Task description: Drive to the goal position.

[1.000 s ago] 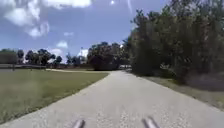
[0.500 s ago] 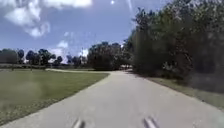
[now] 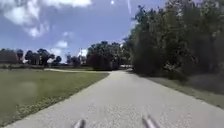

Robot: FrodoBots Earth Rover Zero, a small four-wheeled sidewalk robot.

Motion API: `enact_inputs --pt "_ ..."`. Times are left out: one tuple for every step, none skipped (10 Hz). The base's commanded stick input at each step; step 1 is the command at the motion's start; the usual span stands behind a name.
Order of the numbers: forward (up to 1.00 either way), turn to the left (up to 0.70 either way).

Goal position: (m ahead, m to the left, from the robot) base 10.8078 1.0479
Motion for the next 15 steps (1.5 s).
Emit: enact_inputs --pt "0.5 0.0" --pt "0.5 0.0" --pt "0.5 0.0" --pt "0.5 0.0" --pt "0.5 0.0" --pt "0.5 0.0" --pt "0.5 0.0" --pt "0.5 0.0" --pt "0.5 0.0" --pt "0.5 0.0" --pt "0.5 0.0" --pt "0.5 0.0" --pt "0.5 0.0" --pt "0.5 0.0" --pt "0.5 0.0"
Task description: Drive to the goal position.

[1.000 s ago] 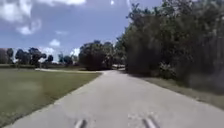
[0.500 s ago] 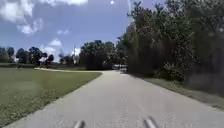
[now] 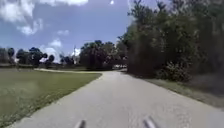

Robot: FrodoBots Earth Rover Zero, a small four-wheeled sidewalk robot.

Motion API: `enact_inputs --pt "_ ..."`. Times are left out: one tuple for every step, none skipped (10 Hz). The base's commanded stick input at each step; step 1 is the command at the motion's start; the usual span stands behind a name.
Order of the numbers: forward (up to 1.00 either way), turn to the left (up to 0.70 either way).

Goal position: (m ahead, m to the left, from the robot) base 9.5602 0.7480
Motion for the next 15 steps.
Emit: enact_inputs --pt "0.5 0.0" --pt "0.5 -0.02" --pt "0.5 -0.3" --pt "0.5 -0.5" --pt "0.5 -0.5" --pt "0.5 -0.5" --pt "0.5 -0.29" --pt "0.5 0.0" --pt "0.5 0.0" --pt "0.5 0.0" --pt "0.5 0.0" --pt "0.5 0.0" --pt "0.5 0.0" --pt "0.5 0.0" --pt "0.5 0.0"
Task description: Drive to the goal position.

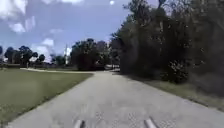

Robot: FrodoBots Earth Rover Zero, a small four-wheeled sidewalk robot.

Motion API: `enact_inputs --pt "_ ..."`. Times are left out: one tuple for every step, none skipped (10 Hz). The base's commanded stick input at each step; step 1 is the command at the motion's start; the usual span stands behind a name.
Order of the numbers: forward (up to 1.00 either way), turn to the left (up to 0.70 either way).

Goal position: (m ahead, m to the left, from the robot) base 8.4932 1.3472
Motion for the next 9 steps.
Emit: enact_inputs --pt "0.5 0.0" --pt "0.5 0.0" --pt "0.5 0.0" --pt "0.5 0.0" --pt "0.5 0.0" --pt "0.5 0.0" --pt "0.5 0.0" --pt "0.5 0.0" --pt "0.5 0.0"
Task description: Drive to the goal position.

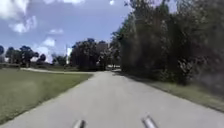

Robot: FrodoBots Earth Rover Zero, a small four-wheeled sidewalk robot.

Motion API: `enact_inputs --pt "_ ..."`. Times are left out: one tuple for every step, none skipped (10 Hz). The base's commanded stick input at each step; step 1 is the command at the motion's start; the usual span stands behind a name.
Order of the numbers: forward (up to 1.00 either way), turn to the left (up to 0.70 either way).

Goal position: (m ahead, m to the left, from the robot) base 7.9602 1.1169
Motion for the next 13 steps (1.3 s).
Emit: enact_inputs --pt "0.5 0.0" --pt "0.5 0.0" --pt "0.5 0.0" --pt "0.5 0.0" --pt "0.5 0.0" --pt "0.5 0.0" --pt "0.5 0.0" --pt "0.5 0.0" --pt "0.5 0.0" --pt "0.5 0.0" --pt "0.5 0.0" --pt "0.5 0.0" --pt "0.5 0.0"
